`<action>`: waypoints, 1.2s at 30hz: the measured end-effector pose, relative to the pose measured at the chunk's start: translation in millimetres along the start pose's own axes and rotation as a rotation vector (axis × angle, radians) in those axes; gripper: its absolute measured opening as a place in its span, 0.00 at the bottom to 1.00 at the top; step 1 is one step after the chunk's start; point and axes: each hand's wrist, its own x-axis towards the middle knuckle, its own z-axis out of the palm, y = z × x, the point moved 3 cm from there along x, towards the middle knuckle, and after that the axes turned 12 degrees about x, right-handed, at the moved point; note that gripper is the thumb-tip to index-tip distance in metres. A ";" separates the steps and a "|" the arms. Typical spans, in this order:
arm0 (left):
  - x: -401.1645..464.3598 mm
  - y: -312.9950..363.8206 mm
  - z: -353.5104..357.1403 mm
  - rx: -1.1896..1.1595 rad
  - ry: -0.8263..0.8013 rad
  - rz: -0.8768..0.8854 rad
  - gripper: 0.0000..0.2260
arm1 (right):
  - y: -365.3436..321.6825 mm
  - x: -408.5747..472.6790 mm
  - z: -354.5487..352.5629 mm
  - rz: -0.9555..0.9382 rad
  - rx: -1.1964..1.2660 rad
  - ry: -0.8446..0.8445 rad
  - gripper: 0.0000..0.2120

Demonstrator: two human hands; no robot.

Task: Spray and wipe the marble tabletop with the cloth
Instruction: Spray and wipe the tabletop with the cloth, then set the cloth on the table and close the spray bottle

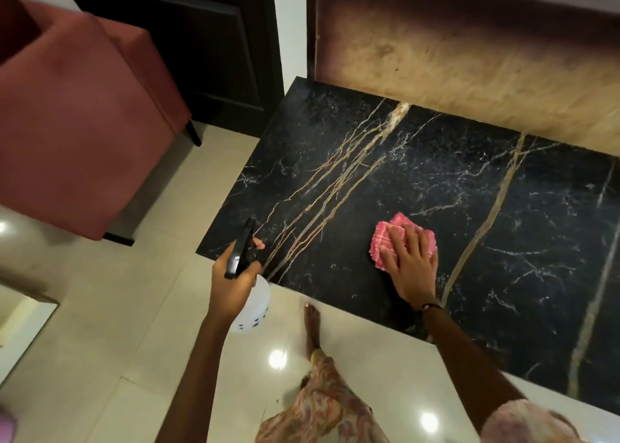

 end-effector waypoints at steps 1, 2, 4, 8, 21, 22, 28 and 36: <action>-2.2 -0.2 -2.1 -0.008 -0.006 -0.004 0.09 | -2.5 -14.9 3.5 0.083 0.038 0.037 0.32; -3.2 -1.0 -3.9 -0.017 -0.011 -0.009 0.10 | -6.8 -30.4 8.9 0.136 0.064 0.063 0.32; -4.1 -1.0 -8.3 -0.027 -0.020 -0.011 0.12 | -23.3 -60.5 21.6 0.133 0.081 0.073 0.31; 1.4 5.5 -14.8 -0.026 -0.010 0.044 0.13 | -67.5 -84.9 42.8 0.039 0.051 0.003 0.28; 75.7 40.7 -20.4 0.015 0.040 0.132 0.13 | -199.5 -0.7 56.8 -0.205 0.037 -0.270 0.23; 78.7 43.9 -19.8 0.021 0.046 0.134 0.13 | -198.8 0.3 56.0 -0.217 0.043 -0.280 0.23; 91.4 36.6 -16.2 0.019 0.045 0.036 0.21 | -206.5 17.8 43.6 -0.266 0.036 -0.408 0.27; 93.4 22.3 -21.4 0.052 -0.095 -0.005 0.27 | -241.9 35.3 25.2 -0.289 0.259 -0.288 0.24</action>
